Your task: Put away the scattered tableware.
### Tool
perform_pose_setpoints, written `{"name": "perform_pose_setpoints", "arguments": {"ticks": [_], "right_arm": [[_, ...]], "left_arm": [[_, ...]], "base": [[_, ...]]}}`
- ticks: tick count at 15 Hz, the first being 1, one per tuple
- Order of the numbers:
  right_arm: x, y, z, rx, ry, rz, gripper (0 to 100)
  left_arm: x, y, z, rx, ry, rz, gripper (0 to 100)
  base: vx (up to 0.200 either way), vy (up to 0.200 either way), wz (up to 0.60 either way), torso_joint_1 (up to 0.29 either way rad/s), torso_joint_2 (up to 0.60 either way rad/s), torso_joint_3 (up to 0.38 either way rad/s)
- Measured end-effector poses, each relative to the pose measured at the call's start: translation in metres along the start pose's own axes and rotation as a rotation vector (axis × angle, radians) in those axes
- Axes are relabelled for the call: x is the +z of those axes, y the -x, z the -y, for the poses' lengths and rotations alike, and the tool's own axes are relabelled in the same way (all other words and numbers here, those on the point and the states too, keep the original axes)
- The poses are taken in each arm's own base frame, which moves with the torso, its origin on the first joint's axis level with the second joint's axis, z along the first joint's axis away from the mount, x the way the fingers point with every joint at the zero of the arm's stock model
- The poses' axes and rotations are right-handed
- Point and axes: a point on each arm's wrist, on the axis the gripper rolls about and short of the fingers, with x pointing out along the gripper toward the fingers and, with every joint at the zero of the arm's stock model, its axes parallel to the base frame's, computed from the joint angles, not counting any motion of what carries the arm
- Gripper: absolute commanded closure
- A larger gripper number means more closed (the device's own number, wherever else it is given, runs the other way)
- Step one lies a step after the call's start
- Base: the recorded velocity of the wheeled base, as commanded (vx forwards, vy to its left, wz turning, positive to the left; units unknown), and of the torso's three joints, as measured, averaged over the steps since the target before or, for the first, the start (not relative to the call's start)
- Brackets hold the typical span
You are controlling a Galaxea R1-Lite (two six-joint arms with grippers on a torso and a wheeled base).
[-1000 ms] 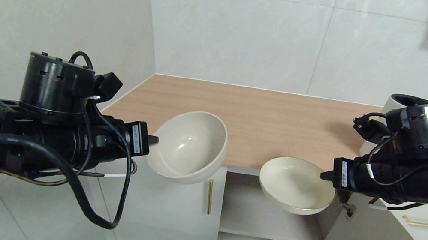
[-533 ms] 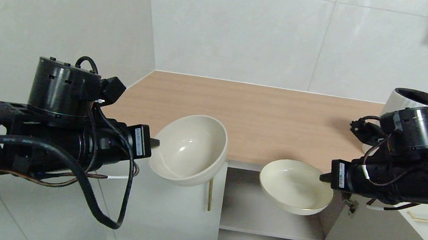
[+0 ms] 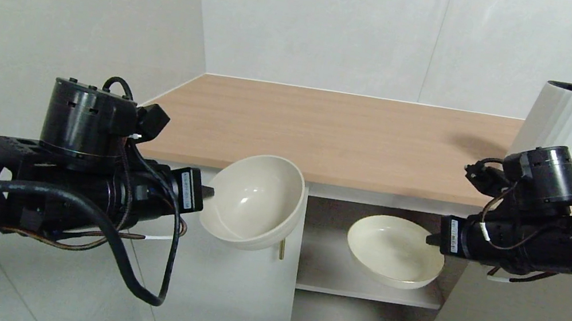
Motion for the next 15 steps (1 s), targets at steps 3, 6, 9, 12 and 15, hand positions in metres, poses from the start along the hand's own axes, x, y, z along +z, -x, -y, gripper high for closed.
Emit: {"name": "perform_pose_setpoints", "arguments": {"ticks": [3, 6, 9, 12, 15], "right_arm": [[-0.001, -0.0011, 0.0002, -0.001, 0.014, -0.005, 100], [-0.0014, -0.0012, 0.0004, -0.002, 0.014, -0.006, 100], [-0.0019, -0.0017, 0.0005, -0.003, 0.016, -0.009, 100], [-0.0021, -0.0025, 0.0006, -0.002, 0.019, -0.011, 100], [-0.0022, -0.0079, 0.0009, -0.004, 0.019, -0.014, 100]], "left_arm": [[0.0003, -0.0001, 0.0002, -0.001, 0.0, 0.001, 100], [0.0002, -0.0006, 0.0, 0.0, 0.0, 0.0, 100], [-0.0004, -0.0017, -0.0002, 0.002, 0.0, -0.003, 100], [-0.0005, -0.0021, -0.0004, 0.004, 0.0, -0.004, 100], [-0.0005, -0.0023, -0.0003, 0.003, 0.0, -0.004, 100]], "base": [[0.0, 0.0, 0.0, -0.163, 0.46, 0.294], [0.0, 0.0, 0.0, -0.139, 0.45, 0.312], [0.0, 0.0, 0.0, -0.092, 0.35, 0.256], [0.0, 0.0, 0.0, -0.015, 0.06, 0.042], [0.0, 0.0, 0.0, 0.0, 0.0, 0.0]]}}
